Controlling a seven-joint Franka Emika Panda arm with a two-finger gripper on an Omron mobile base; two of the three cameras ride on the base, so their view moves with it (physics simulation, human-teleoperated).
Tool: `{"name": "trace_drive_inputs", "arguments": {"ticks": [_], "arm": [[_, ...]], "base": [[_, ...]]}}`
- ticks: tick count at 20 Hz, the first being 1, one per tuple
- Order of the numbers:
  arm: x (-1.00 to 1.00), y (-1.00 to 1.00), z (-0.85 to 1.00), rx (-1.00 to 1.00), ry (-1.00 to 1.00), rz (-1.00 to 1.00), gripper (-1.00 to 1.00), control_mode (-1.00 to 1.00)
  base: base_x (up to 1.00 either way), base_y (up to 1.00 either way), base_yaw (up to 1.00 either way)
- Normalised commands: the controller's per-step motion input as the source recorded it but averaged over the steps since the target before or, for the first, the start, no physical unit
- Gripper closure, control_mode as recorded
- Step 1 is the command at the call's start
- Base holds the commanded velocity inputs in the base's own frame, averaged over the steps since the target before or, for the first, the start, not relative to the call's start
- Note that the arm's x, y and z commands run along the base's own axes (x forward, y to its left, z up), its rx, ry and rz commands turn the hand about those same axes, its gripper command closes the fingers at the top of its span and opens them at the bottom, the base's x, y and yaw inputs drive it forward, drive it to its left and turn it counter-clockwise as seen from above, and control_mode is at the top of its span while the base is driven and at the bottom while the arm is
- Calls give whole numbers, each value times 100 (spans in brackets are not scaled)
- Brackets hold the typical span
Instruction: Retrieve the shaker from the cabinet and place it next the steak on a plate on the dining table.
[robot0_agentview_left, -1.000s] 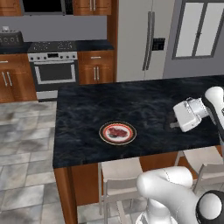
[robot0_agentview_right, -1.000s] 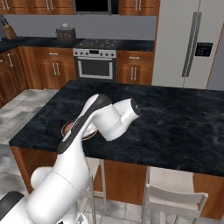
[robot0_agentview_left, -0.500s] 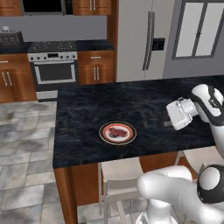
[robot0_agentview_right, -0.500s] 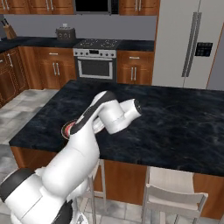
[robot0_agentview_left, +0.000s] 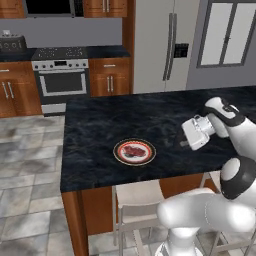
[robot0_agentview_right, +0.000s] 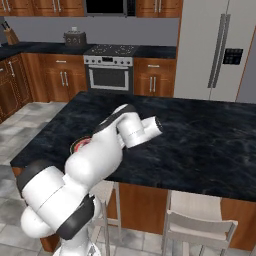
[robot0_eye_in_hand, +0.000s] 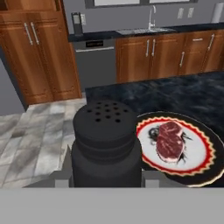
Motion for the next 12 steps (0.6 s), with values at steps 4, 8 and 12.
{"name": "trace_drive_inputs", "arguments": {"ticks": [4,8,12], "arm": [[47,-15,-39,1,0,3,100,-100],[53,-18,-34,1,0,0,100,-100],[51,-8,-21,0,0,0,100,-100]], "base": [[0,0,0],[0,0,0],[0,0,0]]}}
